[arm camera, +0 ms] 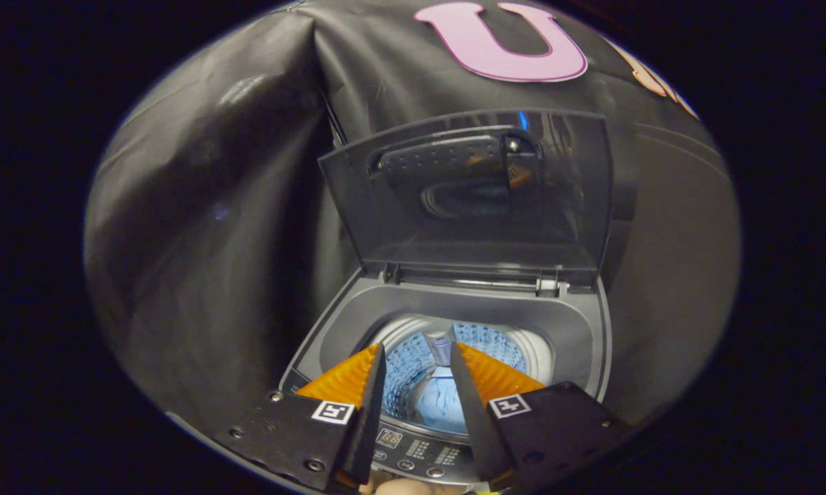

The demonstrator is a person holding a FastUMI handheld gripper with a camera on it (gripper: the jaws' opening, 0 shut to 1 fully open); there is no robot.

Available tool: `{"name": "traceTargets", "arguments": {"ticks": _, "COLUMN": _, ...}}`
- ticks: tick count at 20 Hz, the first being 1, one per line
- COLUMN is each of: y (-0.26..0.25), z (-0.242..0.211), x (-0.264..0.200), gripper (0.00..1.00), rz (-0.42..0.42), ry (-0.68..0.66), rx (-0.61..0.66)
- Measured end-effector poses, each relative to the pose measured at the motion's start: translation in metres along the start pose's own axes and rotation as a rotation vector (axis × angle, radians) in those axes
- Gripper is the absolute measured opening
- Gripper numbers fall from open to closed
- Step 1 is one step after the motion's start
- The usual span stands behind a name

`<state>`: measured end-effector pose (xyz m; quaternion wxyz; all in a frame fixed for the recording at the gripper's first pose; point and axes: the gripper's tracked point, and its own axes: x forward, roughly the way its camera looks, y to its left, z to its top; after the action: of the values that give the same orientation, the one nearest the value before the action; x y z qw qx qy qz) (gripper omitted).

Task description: Put the clothes into the washing machine and then close the washing machine lid.

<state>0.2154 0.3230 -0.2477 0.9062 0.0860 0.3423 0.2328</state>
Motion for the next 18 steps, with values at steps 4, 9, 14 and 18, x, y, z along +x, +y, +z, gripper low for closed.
{"name": "traceTargets", "arguments": {"ticks": 4, "y": -0.003, "z": 0.033, "x": -0.01, "gripper": 0.57, "rz": -0.012, "ry": -0.096, "rx": -0.023}}
{"name": "traceTargets", "arguments": {"ticks": 9, "y": 0.003, "z": 0.068, "x": -0.018, "gripper": 0.71, "rz": 0.015, "ry": -0.186, "rx": -0.063}}
{"name": "traceTargets", "arguments": {"ticks": 14, "y": 0.008, "z": 0.099, "x": -0.019, "gripper": 0.93, "rz": -0.002, "ry": -0.245, "rx": -0.152}}
{"name": "traceTargets", "arguments": {"ticks": 18, "y": 0.008, "z": 0.151, "x": -0.027, "gripper": 0.97, "rz": -0.078, "ry": -0.351, "rx": -0.206}}
